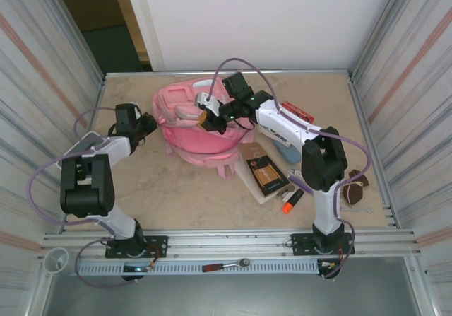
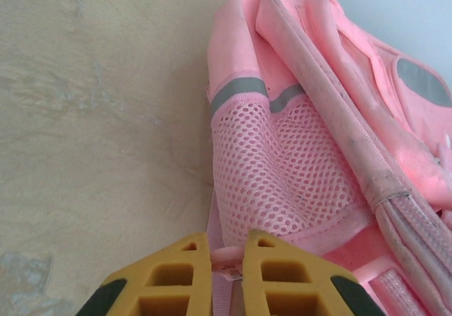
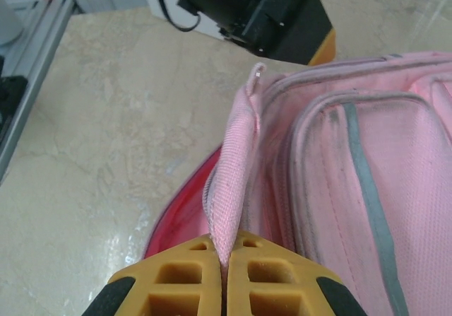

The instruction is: Pack the student bag

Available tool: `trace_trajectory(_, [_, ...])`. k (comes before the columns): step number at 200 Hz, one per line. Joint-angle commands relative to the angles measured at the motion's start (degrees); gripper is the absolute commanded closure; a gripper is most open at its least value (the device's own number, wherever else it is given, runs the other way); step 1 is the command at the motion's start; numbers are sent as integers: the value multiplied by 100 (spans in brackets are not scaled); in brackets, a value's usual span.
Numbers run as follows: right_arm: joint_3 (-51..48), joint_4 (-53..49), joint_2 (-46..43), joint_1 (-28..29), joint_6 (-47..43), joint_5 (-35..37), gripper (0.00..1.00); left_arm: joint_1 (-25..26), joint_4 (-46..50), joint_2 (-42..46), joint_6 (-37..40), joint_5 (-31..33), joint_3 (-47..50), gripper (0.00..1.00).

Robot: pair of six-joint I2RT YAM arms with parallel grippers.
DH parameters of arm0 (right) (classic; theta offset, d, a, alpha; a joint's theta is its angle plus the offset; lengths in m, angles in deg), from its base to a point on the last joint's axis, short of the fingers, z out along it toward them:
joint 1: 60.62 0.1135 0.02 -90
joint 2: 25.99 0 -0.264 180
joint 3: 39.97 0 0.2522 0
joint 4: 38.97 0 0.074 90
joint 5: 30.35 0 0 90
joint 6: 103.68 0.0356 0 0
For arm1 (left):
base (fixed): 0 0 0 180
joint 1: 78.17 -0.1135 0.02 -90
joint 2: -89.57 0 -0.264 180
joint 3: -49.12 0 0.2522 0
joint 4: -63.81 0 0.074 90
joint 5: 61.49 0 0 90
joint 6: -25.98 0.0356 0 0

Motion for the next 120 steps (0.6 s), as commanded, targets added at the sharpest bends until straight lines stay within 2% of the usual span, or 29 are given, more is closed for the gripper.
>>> trace_trajectory(1, [467,568,67,48,680,481,100,-250,-3,352,-120,315,52,79])
trace_trajectory(11, [565,663,154,115,828,834,100,-255,107,703,-93,257,181,65])
trace_trajectory(29, [963,777,375,146,1053,943,100,-246,348,1402,92,227,388,43])
trace_trajectory(55, [1807,677,805,144,1288,768,100,-242,518,2394,507,269,523,24])
trace_trajectory(69, [2304,495,1046,157,1351,608,100,-191,413,2776,721,284,562,18])
trace_trajectory(88, [2791,58,1240,166,1259,597,99,-42,73,2981,1139,138,562,16])
trace_trajectory(120, [3153,-767,1237,127,853,463,97,414,-905,2966,2747,-626,692,15])
